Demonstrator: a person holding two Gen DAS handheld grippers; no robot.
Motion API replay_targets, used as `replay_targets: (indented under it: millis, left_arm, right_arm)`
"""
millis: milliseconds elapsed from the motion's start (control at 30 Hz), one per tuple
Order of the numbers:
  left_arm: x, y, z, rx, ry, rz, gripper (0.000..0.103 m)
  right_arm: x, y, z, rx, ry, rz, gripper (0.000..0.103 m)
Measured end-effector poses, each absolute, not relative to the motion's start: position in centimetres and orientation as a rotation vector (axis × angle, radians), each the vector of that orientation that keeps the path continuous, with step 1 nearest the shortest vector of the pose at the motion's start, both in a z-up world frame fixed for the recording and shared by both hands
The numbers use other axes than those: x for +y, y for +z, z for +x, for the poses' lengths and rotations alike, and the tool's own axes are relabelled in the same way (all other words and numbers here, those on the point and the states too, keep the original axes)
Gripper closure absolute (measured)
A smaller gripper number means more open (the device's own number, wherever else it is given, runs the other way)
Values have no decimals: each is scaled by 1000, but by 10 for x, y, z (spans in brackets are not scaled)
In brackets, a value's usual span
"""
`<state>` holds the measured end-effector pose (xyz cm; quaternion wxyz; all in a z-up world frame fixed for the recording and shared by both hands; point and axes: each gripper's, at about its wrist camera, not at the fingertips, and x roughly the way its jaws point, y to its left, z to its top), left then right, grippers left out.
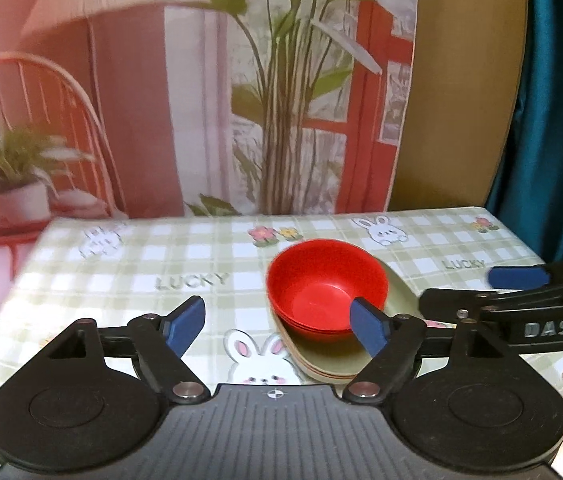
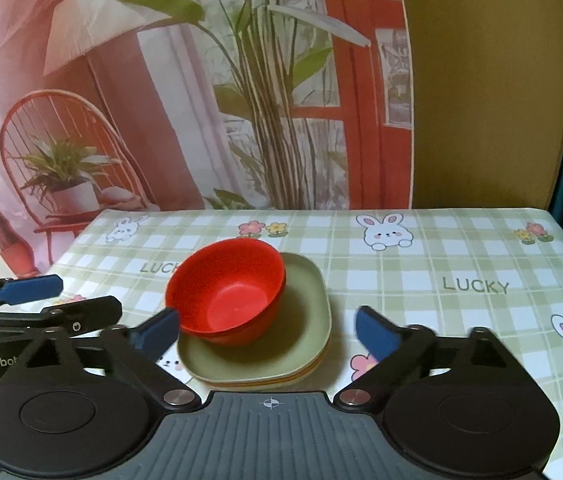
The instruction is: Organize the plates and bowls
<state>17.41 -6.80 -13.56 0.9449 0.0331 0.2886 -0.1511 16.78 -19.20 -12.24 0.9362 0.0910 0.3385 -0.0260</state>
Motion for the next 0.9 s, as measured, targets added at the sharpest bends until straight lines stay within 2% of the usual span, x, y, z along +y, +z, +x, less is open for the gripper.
replay_targets:
  millis: [467,900]
  left_arm:
    - [-53,-100,150,512,-222,83,20]
    - [-40,5,90,301,-195,78,20]
  right_arm:
    - [-181,-86,145,672,-52,164,0]
    - [-174,33,92,449,-61,115,0]
